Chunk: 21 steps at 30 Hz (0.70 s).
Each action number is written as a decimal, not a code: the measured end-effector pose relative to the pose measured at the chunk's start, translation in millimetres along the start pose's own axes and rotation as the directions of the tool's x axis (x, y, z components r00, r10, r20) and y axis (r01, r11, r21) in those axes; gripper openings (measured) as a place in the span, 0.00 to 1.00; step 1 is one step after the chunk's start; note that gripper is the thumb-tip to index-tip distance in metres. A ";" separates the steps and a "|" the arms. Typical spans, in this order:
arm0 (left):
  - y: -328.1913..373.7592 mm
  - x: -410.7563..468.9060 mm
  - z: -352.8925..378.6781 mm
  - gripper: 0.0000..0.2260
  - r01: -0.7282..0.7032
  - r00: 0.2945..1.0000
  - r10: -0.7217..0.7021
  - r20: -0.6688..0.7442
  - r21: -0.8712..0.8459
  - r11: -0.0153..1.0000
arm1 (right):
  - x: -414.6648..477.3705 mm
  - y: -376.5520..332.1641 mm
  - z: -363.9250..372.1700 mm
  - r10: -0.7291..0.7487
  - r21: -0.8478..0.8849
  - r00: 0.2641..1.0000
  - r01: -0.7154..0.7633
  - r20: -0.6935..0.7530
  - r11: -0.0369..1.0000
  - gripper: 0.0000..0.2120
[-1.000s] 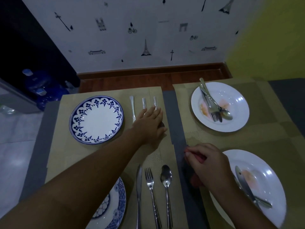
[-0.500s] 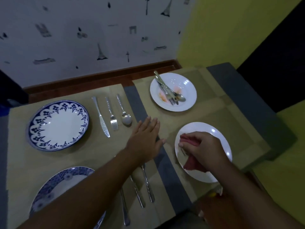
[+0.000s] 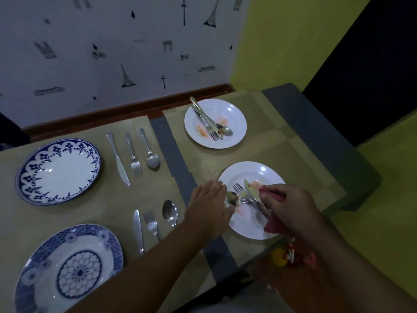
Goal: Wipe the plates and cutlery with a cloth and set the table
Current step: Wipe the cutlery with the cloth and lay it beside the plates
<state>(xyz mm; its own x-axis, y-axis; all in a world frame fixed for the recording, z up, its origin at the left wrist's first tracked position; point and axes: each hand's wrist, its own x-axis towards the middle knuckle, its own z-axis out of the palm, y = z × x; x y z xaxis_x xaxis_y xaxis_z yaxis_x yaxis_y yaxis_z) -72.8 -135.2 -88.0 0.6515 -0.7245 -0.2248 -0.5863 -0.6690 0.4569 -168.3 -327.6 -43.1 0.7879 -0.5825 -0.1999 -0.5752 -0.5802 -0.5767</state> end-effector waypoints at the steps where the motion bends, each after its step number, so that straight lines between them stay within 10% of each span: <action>1: 6.0 0.6 4.6 0.28 0.026 0.999 -0.026 -0.026 -0.024 0.999 | 4.9 5.0 -3.2 -0.007 0.008 1.000 0.007 0.007 1.000 0.12; 11: 101.9 29.3 52.8 0.11 0.445 0.870 -0.488 -0.068 -0.314 0.839 | 72.4 65.1 -40.5 -0.098 0.187 0.965 0.053 0.242 0.981 0.09; 21: 154.6 53.6 83.3 0.21 0.730 0.676 -0.732 0.084 -0.217 0.648 | 98.2 92.1 -47.9 -0.262 0.246 0.854 0.164 0.450 0.955 0.08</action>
<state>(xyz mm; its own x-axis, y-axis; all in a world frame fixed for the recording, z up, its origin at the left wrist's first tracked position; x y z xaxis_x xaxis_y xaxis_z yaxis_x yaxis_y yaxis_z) -168.6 -291.3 -101.1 0.8290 -0.0135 -0.5591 0.2002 -0.9263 0.3192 -154.5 -465.5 -77.9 0.9224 -0.0893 -0.3759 -0.3665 -0.5098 -0.7783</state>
